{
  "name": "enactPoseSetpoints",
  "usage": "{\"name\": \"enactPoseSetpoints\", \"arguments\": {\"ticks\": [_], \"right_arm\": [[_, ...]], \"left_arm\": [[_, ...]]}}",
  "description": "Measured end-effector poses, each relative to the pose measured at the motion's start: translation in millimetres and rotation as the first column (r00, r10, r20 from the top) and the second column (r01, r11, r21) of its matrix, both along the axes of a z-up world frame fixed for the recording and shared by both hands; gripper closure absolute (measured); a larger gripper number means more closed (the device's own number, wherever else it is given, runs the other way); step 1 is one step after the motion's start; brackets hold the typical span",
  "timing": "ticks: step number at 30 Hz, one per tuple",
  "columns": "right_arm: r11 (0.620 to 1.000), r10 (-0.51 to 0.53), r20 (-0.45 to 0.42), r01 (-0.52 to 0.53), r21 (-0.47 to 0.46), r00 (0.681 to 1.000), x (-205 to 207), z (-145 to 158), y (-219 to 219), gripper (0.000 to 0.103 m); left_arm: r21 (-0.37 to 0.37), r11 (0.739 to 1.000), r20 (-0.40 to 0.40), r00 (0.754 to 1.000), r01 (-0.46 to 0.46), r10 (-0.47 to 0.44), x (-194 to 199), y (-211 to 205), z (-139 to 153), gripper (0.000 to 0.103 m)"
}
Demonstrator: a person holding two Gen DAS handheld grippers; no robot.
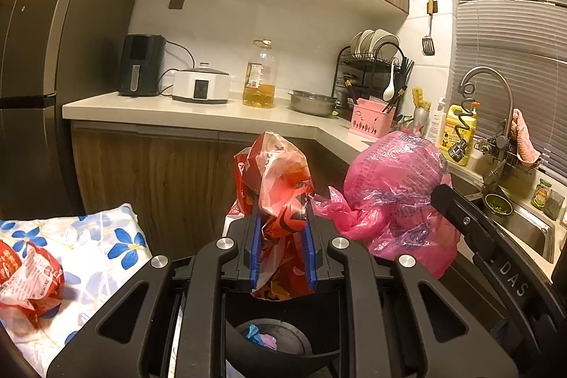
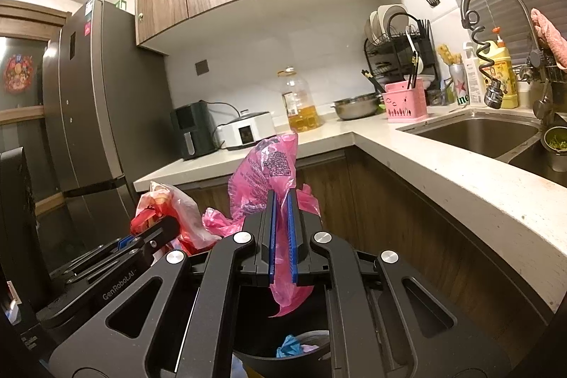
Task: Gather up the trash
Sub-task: 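Carry the red and pink bags in both tools over the black bin, then open both tools to drop the bags into the black bin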
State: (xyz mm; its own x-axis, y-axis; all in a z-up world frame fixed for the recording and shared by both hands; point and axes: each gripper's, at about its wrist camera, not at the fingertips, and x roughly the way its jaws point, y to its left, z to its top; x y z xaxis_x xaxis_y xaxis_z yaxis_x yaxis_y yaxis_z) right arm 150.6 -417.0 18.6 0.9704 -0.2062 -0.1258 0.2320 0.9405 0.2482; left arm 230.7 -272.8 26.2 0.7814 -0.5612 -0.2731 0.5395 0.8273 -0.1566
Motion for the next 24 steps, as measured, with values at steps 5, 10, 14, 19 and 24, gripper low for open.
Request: {"name": "enactPoseSetpoints", "arguments": {"ticks": [5, 10, 14, 19, 24], "right_arm": [[1.000, 0.002, -0.004, -0.002, 0.005, 1.000, 4, -2, 0, 0.096], [1.000, 0.009, -0.022, -0.009, 0.006, 1.000, 11, -5, -3, 0.096], [1.000, 0.010, -0.033, -0.010, 0.011, 0.999, 15, -6, -6, 0.093], [1.000, 0.002, -0.039, -0.001, 0.027, 0.999, 17, -8, -12, 0.073], [0.999, -0.015, -0.039, 0.017, 0.039, 0.999, 13, -10, -16, 0.058]], "left_arm": [[0.014, 1.000, -0.009, 1.000, 0.007, -0.007, 6, -7, -4, 0.082], [0.026, 1.000, -0.024, 1.000, 0.013, -0.013, 11, -12, -9, 0.081], [0.032, 0.999, -0.036, 0.999, 0.023, -0.022, 15, -13, -14, 0.080], [0.040, 0.999, -0.043, 0.999, 0.018, -0.016, 18, -12, -18, 0.069], [0.034, 0.999, -0.059, 0.998, 0.028, -0.026, 19, -10, -21, 0.051]]}}
